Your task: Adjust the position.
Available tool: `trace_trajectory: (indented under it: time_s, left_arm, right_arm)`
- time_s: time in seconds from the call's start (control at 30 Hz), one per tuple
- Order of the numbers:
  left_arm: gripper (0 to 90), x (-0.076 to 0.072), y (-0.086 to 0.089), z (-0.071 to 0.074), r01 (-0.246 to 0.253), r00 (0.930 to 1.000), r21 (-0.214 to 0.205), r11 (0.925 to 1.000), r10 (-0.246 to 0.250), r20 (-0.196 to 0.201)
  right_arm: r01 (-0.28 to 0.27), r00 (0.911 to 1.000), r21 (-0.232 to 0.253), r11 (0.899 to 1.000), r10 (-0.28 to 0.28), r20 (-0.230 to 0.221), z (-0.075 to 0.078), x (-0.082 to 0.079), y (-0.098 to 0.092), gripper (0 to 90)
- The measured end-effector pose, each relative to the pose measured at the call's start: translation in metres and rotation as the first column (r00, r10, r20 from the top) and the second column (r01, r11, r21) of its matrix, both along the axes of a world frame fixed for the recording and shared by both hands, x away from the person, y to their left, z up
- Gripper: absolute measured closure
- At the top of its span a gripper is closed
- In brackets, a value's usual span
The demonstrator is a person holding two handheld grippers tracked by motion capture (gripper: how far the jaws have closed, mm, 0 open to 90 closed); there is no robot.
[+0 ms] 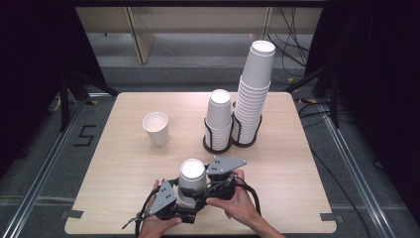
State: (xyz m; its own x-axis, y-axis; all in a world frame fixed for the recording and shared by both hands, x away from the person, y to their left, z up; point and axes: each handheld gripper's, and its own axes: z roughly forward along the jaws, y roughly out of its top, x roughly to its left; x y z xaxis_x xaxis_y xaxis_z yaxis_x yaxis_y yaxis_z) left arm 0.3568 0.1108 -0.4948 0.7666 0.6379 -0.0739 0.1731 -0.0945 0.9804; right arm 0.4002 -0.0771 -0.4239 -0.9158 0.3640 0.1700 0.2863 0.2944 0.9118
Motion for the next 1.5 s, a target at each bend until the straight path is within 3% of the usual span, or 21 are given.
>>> trace_trajectory:
  time_s: [0.13,0.2,0.3,0.37,0.43,0.47,0.5,0.53,0.57,0.8,0.87,0.97,1.13,1.23,1.27,1.3,1.33,1.37,1.4,1.5]
  left_arm:
    - [4.3,0.000,0.000,0.000,0.005,0.9999,-0.007,1.0000,-0.005,0.014]
    - [5.0,-0.001,0.001,0.001,0.007,0.9999,0.031,0.9995,-0.007,0.008]
    - [5.7,0.000,0.001,0.001,0.016,0.9995,0.020,0.9997,-0.017,0.025]
    - [6.2,0.000,0.003,0.003,0.028,0.9992,0.052,0.9983,-0.029,0.029]
    - [6.7,0.000,0.003,0.004,0.042,0.9980,0.058,0.9974,-0.044,0.046]
    - [6.9,0.000,0.004,0.006,0.049,0.9972,0.093,0.9944,-0.054,0.052]
    - [6.9,0.000,0.005,0.006,0.062,0.9949,0.110,0.9920,-0.070,0.073]
    - [7.1,0.000,0.004,0.006,0.070,0.9935,0.110,0.9914,-0.080,0.081]
    - [7.1,-0.001,0.006,0.008,0.080,0.9932,0.137,0.9874,-0.091,0.073]
    - [7.5,0.000,0.008,0.007,0.124,0.9893,0.185,0.9748,-0.136,0.052]
    - [7.6,0.001,0.008,0.005,0.133,0.9874,0.197,0.9715,-0.147,0.059]
    - [7.7,0.000,0.008,0.005,0.143,0.9853,0.242,0.9598,-0.161,0.057]
    - [7.7,0.000,0.008,0.006,0.156,0.9833,0.256,0.9540,-0.175,0.052]
    - [7.0,0.001,0.008,0.005,0.153,0.9828,0.252,0.9556,-0.174,0.062]
    - [6.2,0.001,0.009,0.005,0.151,0.9840,0.244,0.9580,-0.169,0.056]
    - [5.7,0.001,0.009,0.005,0.149,0.9848,0.222,0.9635,-0.165,0.054]
    - [5.3,0.001,0.009,0.005,0.149,0.9848,0.222,0.9635,-0.165,0.054]
    - [5.3,0.001,0.009,0.004,0.148,0.9846,0.195,0.9697,-0.163,0.064]
    - [4.9,0.001,0.010,0.005,0.148,0.9841,0.187,0.9711,-0.163,0.070]
    - [4.8,0.001,0.012,0.007,0.151,0.9819,0.131,0.9799,-0.164,0.095]
  right_arm:
    - [-0.001,1.0000,0.000,1.000,0.001,0.000,0.000,0.000,0.000,17.3]
    - [0.008,1.0000,-0.017,1.000,-0.008,0.003,0.001,-0.001,0.000,16.6]
    - [-0.004,1.0000,-0.023,1.000,0.004,-0.002,0.001,0.000,0.000,16.0]
    - [0.003,0.9998,-0.029,1.000,-0.003,-0.020,0.002,-0.001,-0.002,15.5]
    - [-0.018,0.9998,-0.019,1.000,0.018,-0.004,0.004,0.001,-0.003,15.2]
    - [-0.023,0.9997,-0.025,0.999,0.023,0.007,0.004,0.002,-0.003,15.1]
    - [-0.016,0.9998,-0.049,0.999,0.016,-0.013,0.007,0.000,-0.005,15.0]
    - [-0.029,0.9996,-0.061,0.998,0.029,-0.005,0.009,0.001,-0.006,14.9]
    - [-0.031,0.9995,-0.070,0.997,0.031,-0.005,0.011,0.000,-0.007,14.8]
    - [-0.070,0.9972,-0.122,0.990,0.073,0.018,0.022,-0.001,-0.015,15.6]
    - [-0.066,0.9976,-0.117,0.991,0.068,0.013,0.025,-0.001,-0.018,15.7]
    - [-0.063,0.9977,-0.109,0.992,0.066,0.016,0.030,0.001,-0.023,15.8]
    - [-0.080,0.9968,-0.133,0.988,0.080,-0.003,0.033,0.001,-0.028,20.2]
    - [-0.089,0.9960,-0.111,0.990,0.088,-0.018,0.032,0.003,-0.029,23.1]
    - [-0.091,0.9949,-0.093,0.992,0.087,-0.050,0.032,0.004,-0.031,24.1]
    - [-0.090,0.9950,-0.090,0.992,0.086,-0.051,0.033,0.005,-0.032,24.3]
    - [-0.090,0.9950,-0.090,0.992,0.086,-0.051,0.033,0.005,-0.032,24.3]
    - [-0.093,0.9935,-0.071,0.993,0.088,-0.071,0.033,0.007,-0.033,24.4]
    - [-0.096,0.9921,-0.033,0.995,0.093,-0.084,0.033,0.010,-0.036,24.7]
    - [-0.084,0.9909,0.000,0.996,0.083,-0.105,0.034,0.012,-0.041,24.7]
